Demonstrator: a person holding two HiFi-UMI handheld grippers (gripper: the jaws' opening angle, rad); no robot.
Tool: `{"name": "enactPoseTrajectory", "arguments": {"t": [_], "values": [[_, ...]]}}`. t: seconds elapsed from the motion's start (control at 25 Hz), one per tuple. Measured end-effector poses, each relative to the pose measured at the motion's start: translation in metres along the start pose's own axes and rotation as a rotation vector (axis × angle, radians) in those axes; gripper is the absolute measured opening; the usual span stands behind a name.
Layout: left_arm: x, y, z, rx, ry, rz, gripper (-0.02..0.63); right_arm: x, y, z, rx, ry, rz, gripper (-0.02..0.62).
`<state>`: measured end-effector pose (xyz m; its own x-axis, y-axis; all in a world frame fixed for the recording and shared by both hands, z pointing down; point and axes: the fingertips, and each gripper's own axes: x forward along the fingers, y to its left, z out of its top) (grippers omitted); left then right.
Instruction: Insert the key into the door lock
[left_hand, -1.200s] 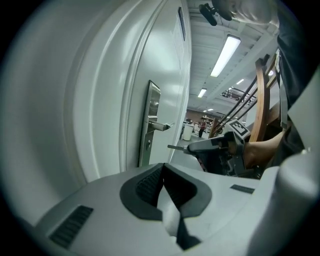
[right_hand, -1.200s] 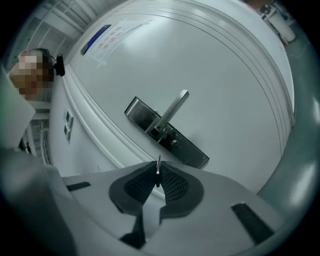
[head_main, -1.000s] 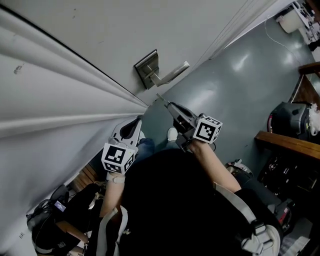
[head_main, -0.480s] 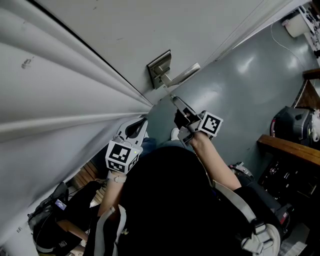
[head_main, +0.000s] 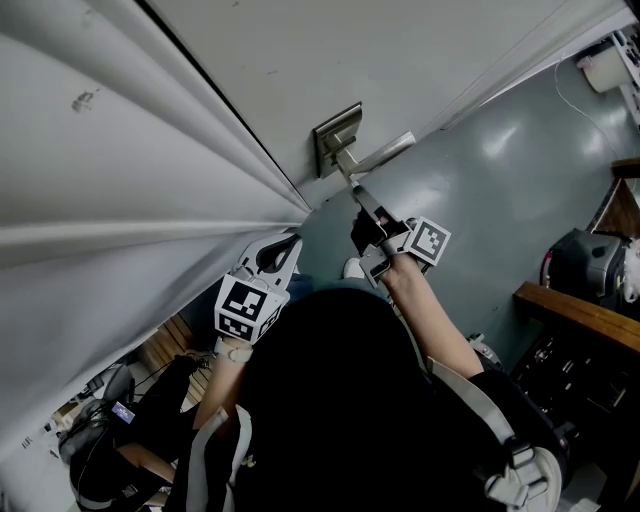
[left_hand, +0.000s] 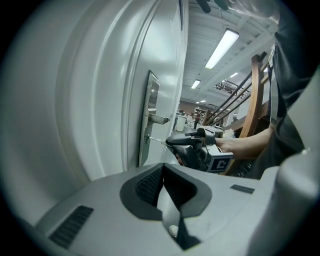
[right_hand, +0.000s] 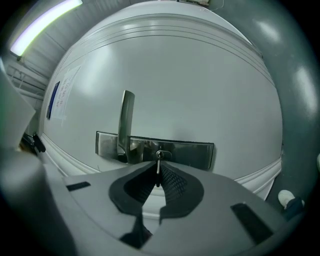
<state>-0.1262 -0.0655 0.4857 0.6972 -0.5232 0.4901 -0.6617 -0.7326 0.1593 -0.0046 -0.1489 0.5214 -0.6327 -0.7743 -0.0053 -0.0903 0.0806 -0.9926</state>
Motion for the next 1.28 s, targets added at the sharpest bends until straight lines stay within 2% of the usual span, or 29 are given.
{"name": "enactPoseTrajectory", "arguments": {"t": [0.52, 1.28], "values": [[0.003, 0.000, 0.000, -0.004, 0.010, 0.008, 0.009, 0.011, -0.001, 0.002, 0.075, -0.013, 0.011, 0.034], [0.002, -0.003, -0.001, -0.009, 0.022, 0.024, 0.009, 0.010, 0.002, -0.002, 0.100, -0.033, -0.036, 0.034]]}}
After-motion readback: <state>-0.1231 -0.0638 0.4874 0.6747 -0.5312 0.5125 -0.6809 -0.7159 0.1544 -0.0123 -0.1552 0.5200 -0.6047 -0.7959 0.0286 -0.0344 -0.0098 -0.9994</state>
